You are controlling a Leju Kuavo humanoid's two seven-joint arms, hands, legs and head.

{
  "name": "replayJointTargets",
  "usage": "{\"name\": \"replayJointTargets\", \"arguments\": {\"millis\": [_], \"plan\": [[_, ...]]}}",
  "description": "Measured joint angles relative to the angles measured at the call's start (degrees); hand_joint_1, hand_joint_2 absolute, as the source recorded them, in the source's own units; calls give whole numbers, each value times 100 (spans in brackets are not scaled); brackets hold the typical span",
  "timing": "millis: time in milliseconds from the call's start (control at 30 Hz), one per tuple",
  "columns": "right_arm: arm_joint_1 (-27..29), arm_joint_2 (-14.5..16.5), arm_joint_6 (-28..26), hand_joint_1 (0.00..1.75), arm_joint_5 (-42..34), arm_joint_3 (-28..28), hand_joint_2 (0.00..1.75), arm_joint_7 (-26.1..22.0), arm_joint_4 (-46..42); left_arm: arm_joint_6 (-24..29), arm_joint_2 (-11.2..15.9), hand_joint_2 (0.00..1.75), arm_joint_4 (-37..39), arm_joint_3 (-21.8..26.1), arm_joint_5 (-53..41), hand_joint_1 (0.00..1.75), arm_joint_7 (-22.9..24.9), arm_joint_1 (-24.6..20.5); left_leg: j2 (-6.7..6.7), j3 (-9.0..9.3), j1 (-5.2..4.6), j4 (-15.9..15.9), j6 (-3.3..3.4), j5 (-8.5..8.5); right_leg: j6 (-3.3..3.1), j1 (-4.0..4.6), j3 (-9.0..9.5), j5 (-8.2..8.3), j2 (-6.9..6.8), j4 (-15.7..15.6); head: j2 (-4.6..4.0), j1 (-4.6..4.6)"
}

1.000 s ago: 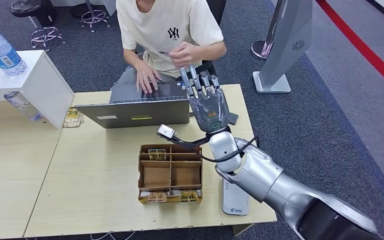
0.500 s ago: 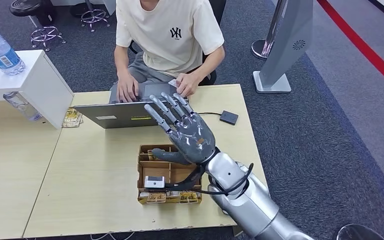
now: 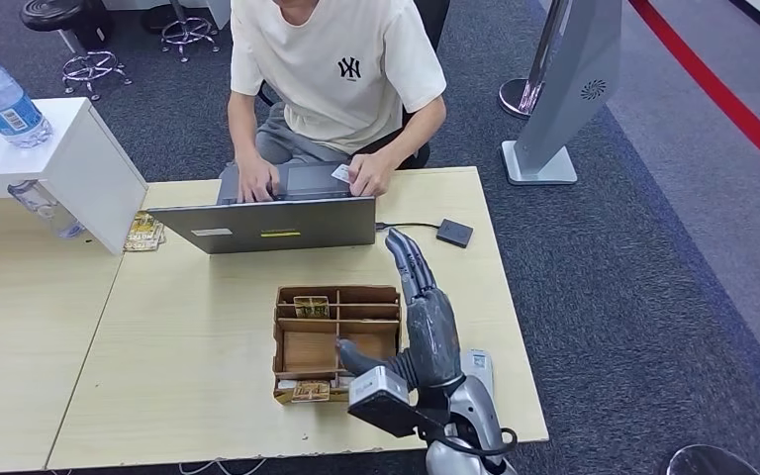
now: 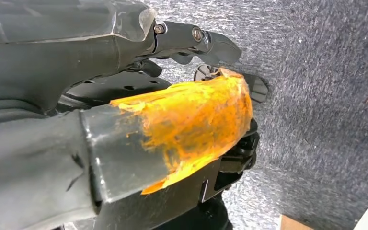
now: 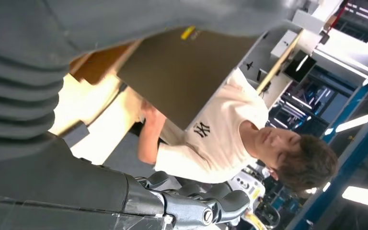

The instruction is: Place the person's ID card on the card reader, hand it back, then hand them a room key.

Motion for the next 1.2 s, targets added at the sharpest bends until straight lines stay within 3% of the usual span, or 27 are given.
{"name": "replayJointTargets", "arguments": {"millis": [133,600,633,667,767,800,867,933,1067,1200], "plan": [[213,-19,0,0,267,83,175,43,-52,34,-25,0,-139,47,103,0,-39,53,2,1,1,0,-5,-3,-1,3,-1,-1,2,0,0,-1],[401,25,-173,2,2687,-81,175,235,315,12,-66,0,364,446,101,0,-613,-233,4,5,1,0,-5,-3,-1,4,1,0,4,0,0,1],[403,39,-174,9,2791,-115,175,246,350,8,-65,0,426,468,102,0,-638,-267,4,5,1,0,-5,-3,-1,4,1,0,4,0,0,0],[404,54,-174,28,2882,-149,175,261,389,2,-64,0,488,490,103,0,-661,-302,4,5,1,0,-5,-3,-1,4,1,0,4,0,0,0],[400,83,-174,134,3015,-219,175,311,507,-30,-52,0,645,531,109,0,-713,-383,4,5,1,0,-5,-3,-1,4,1,0,4,0,0,0],[397,90,-174,155,3039,-232,175,331,547,-41,-47,0,692,539,111,0,-723,-407,4,4,1,0,-5,-3,-1,4,1,0,4,0,0,0],[389,96,-174,161,3064,-249,175,374,627,-61,-41,0,777,563,111,0,-734,-452,5,4,1,0,-5,-3,-1,4,1,0,4,1,0,0],[373,98,-174,157,3077,-258,175,415,703,-81,-37,0,852,597,112,0,-750,-489,5,5,1,0,-5,-3,-1,4,1,0,5,1,0,-1],[329,98,-174,92,3097,-285,175,498,839,-104,-28,0,971,626,114,0,-785,-542,5,4,1,0,-5,-3,-1,4,1,0,5,1,0,0],[278,98,-174,89,3088,-313,175,581,952,-109,-18,0,1044,633,114,0,-799,-576,5,4,1,0,-5,-3,-1,4,1,0,5,1,0,0]]}}
